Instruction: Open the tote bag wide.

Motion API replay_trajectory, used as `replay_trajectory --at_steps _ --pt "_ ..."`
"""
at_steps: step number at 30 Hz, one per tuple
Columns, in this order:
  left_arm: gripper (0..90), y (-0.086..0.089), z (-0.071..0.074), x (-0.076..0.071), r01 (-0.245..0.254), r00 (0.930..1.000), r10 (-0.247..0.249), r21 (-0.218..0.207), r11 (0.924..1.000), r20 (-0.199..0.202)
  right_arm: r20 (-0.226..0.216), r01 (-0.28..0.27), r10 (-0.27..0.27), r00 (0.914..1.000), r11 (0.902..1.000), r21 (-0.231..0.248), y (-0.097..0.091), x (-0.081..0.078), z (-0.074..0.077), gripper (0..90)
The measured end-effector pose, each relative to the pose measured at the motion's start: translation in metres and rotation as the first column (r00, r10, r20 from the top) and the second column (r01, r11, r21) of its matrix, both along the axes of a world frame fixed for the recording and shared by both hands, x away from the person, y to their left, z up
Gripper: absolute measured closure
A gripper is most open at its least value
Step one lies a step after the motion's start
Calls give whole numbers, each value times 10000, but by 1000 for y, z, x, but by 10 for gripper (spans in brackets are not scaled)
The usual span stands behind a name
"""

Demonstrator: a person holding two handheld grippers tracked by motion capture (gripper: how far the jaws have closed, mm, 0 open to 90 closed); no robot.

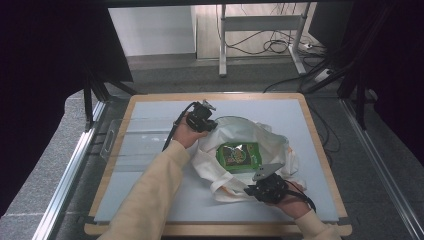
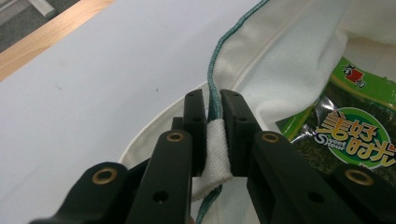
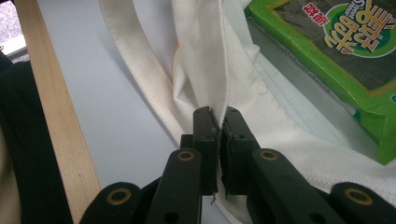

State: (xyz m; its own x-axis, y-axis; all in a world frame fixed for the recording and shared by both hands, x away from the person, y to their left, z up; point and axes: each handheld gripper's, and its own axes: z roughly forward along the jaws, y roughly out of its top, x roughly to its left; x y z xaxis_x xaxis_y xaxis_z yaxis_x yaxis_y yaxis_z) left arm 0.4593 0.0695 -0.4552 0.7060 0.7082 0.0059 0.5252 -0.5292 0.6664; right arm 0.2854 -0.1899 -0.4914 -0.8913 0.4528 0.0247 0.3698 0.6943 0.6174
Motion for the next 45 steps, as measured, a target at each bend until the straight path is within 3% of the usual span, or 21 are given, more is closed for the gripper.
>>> replay_trajectory --at_steps 10,14,17,20,22,29,32,42,45 --pt "814 1 3 -5 137 9999 -137 -154 9998 -2 86 -15 15 10000 10000 -40 1 0 -1 828" --pt "759 3 7 -14 499 9987 -496 -210 9985 116 94 -78 78 9999 10000 12 2 0 1 762" --pt "668 7 15 -26 802 9961 -792 -236 9965 388 136 -106 104 9999 9998 181 2 0 4 693" --pt "548 13 24 -39 912 9941 -878 -519 9945 638 274 10 -23 9996 9990 445 1 0 9 626" --pt "508 18 29 -48 1034 9913 -985 -543 9932 874 457 190 -219 9987 9978 628 0 0 13 567" --pt "408 31 42 -83 1284 9844 -1116 -1219 9842 1359 779 895 -1001 9919 9875 1300 -5 3 25 471" --pt "390 36 42 -96 1417 9831 -1198 -1616 9766 1381 871 1015 -1148 9896 9843 1442 -6 4 29 445" --pt "370 43 30 -123 1831 9784 -1568 -2129 9598 1346 895 1295 -1451 9854 9786 1601 -11 7 34 425" --pt "371 43 26 -124 1768 9808 -1576 -1819 9673 1151 890 1414 -1576 9835 9761 1650 -13 9 36 425"
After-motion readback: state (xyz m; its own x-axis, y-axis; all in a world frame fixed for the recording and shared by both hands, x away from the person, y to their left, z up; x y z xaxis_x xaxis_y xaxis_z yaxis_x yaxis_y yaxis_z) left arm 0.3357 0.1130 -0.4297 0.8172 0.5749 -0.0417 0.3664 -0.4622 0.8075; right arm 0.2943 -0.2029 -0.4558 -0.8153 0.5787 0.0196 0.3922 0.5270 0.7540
